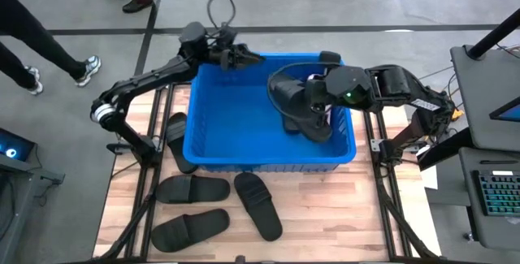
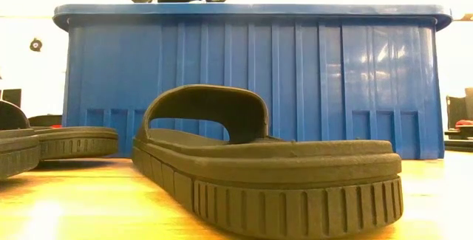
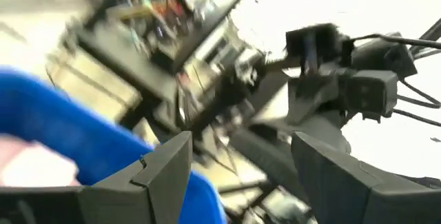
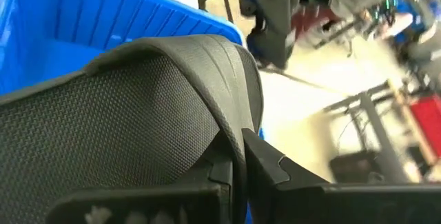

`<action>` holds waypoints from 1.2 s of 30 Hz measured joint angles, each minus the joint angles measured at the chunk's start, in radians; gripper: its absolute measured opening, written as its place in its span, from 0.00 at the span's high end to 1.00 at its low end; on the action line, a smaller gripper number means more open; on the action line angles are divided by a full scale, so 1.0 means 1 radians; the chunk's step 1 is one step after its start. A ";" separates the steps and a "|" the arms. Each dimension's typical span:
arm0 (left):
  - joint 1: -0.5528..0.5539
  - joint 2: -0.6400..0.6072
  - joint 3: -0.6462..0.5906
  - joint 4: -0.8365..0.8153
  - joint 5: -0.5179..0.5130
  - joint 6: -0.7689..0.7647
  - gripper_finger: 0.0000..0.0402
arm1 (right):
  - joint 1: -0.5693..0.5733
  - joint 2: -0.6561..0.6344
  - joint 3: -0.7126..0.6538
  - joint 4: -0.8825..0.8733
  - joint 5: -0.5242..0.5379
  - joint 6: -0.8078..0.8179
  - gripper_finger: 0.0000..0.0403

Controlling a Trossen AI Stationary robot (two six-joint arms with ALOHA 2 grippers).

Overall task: Pick and place slides into bin
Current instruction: Stack the black slide on top of black slide into the blue bin

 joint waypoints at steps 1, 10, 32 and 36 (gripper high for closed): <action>0.000 -0.014 0.000 0.011 -0.027 0.030 0.42 | -0.002 0.001 0.000 0.000 0.019 0.043 0.98; -0.001 -0.172 -0.011 0.015 -0.166 0.336 0.42 | -0.039 0.007 -0.007 -0.009 0.072 0.222 0.98; -0.002 -0.517 -0.030 -0.600 -0.435 0.710 0.42 | -0.216 0.080 -0.218 0.028 0.101 0.160 0.98; -0.002 -0.529 -0.030 -0.632 -0.473 0.736 0.42 | -0.245 0.080 -0.303 0.084 0.096 0.135 0.98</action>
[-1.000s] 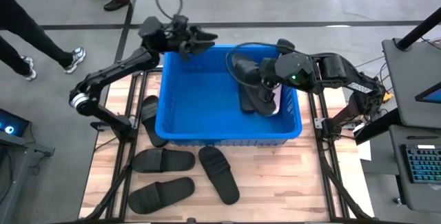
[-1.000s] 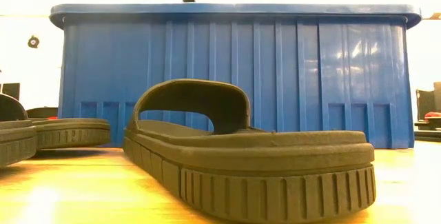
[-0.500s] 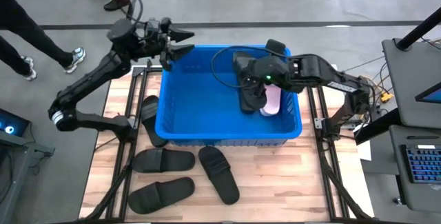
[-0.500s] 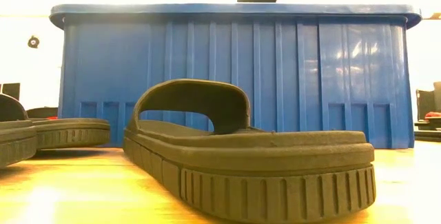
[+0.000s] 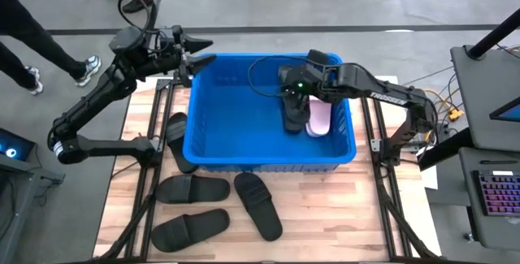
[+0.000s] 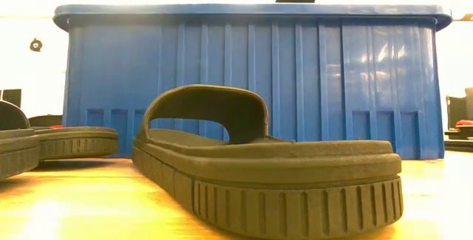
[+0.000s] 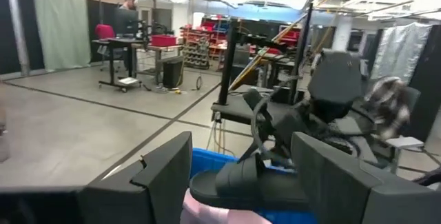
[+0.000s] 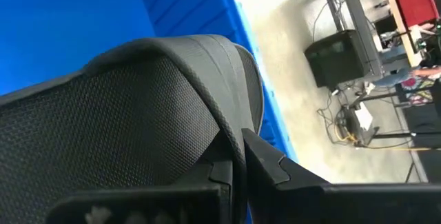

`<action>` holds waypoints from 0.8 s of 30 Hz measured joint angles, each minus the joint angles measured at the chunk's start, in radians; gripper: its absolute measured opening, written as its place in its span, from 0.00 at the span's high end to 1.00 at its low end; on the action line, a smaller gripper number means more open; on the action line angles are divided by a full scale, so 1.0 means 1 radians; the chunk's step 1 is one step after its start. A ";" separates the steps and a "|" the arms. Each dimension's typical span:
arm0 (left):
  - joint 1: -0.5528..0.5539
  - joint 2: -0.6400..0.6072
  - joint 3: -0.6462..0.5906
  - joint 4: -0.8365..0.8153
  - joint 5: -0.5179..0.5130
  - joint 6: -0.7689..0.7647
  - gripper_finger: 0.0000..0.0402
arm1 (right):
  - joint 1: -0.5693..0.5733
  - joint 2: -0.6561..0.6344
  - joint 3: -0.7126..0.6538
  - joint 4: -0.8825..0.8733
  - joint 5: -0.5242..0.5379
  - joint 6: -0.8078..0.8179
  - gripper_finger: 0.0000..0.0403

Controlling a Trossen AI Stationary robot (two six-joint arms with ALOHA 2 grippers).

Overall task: Pick and place slides into bin
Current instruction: Stack the black slide on top of black slide into the blue bin

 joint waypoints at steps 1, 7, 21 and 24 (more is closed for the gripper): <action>0.000 0.000 0.000 0.000 -0.005 0.000 0.42 | -0.007 0.000 -0.027 0.031 0.000 -0.005 0.98; 0.001 0.000 0.000 -0.033 -0.005 0.002 0.42 | -0.051 0.000 -0.185 0.181 0.000 -0.015 0.98; 0.001 0.005 -0.001 -0.071 -0.009 0.028 0.42 | -0.139 -0.001 -0.450 0.471 0.000 -0.028 0.98; 0.001 0.007 -0.001 -0.073 -0.011 0.027 0.42 | -0.151 -0.001 -0.497 0.531 0.000 -0.053 0.98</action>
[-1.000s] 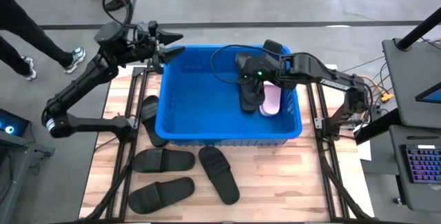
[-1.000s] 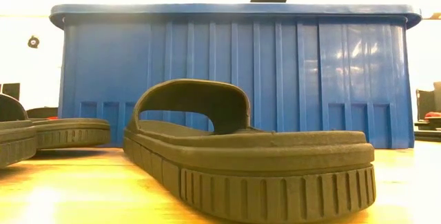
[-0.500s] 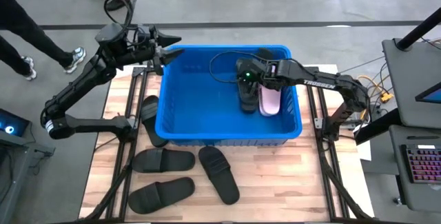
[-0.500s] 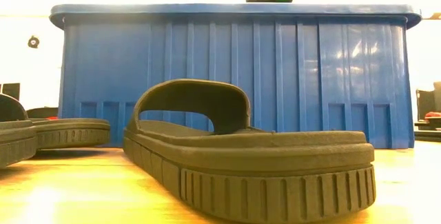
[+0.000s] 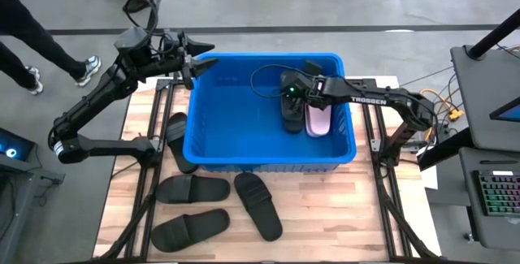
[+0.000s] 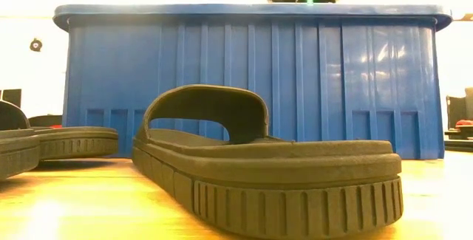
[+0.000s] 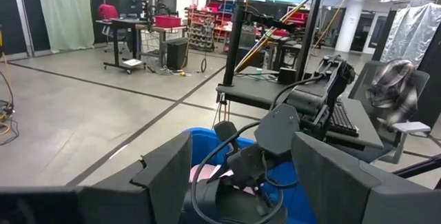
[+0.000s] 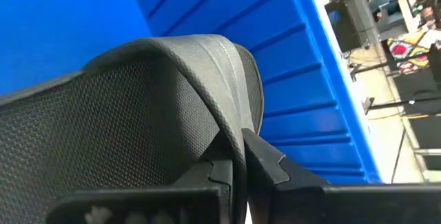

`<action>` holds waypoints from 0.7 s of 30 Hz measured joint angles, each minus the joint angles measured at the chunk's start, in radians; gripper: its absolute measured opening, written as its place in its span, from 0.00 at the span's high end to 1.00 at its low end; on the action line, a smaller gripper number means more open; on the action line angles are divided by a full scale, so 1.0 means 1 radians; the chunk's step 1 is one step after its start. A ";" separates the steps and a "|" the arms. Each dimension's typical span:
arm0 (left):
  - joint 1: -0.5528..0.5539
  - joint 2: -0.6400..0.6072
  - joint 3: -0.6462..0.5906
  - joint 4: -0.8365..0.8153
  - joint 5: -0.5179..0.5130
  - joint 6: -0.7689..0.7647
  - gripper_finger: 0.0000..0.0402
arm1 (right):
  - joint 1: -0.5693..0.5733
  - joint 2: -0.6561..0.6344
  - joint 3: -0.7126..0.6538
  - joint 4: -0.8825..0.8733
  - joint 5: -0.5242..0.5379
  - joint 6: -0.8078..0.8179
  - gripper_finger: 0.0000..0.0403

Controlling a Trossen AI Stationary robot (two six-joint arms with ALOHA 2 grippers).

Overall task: Pick and place slides into bin
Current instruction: Stack the black slide on top of black slide into the blue bin

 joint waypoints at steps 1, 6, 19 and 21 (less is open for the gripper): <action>0.000 0.000 0.000 0.000 -0.001 0.000 0.42 | -0.003 0.000 -0.015 0.026 0.000 -0.013 0.98; 0.000 0.000 0.000 0.001 -0.001 0.000 0.42 | -0.015 0.000 -0.080 0.119 0.000 -0.062 0.98; -0.001 0.000 0.000 0.001 -0.020 0.000 0.42 | -0.059 0.000 -0.192 0.228 -0.001 -0.072 0.98; -0.001 0.000 0.000 0.002 -0.020 0.000 0.42 | -0.061 0.000 -0.209 0.243 -0.001 -0.073 0.98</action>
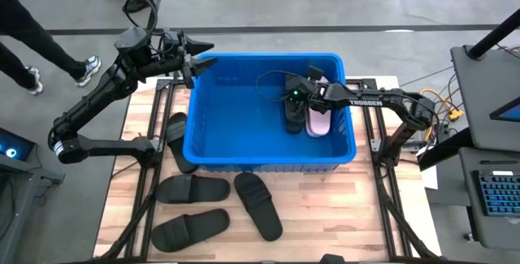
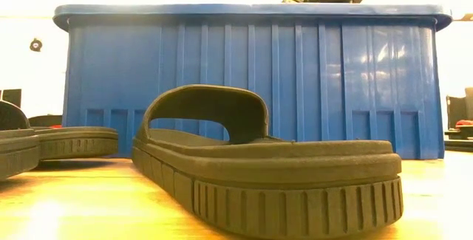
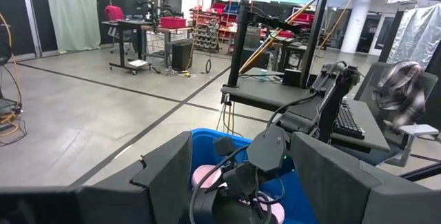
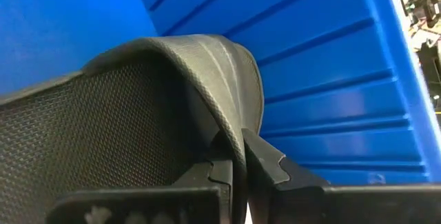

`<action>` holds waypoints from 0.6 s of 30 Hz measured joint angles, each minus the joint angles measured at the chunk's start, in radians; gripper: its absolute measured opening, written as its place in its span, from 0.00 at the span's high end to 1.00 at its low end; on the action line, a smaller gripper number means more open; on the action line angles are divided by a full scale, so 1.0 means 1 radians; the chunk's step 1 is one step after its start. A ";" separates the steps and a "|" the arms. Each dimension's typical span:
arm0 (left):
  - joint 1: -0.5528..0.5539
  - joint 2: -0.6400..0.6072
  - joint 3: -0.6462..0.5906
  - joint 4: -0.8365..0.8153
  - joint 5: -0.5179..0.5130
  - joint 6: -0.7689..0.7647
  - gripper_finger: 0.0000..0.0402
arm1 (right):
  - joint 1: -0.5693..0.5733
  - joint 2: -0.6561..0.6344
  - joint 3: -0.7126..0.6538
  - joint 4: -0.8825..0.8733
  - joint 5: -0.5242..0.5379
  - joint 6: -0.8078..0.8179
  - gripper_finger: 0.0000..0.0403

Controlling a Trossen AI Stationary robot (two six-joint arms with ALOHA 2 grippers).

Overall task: Pick and place slides into bin
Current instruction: Stack the black slide on top of black slide into the blue bin

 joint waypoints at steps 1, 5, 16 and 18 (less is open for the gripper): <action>0.000 0.000 0.000 0.000 0.000 0.000 0.42 | 0.000 0.000 -0.010 0.006 -0.002 0.000 0.98; 0.000 0.000 0.000 0.000 0.000 0.000 0.42 | -0.005 0.000 -0.047 0.048 -0.035 0.003 0.98; 0.001 0.022 0.000 0.000 -0.003 -0.001 0.42 | -0.005 -0.001 -0.094 0.091 -0.051 0.004 0.98; 0.001 0.027 0.000 0.000 -0.003 -0.002 0.42 | -0.006 -0.001 -0.101 0.096 -0.051 0.004 0.98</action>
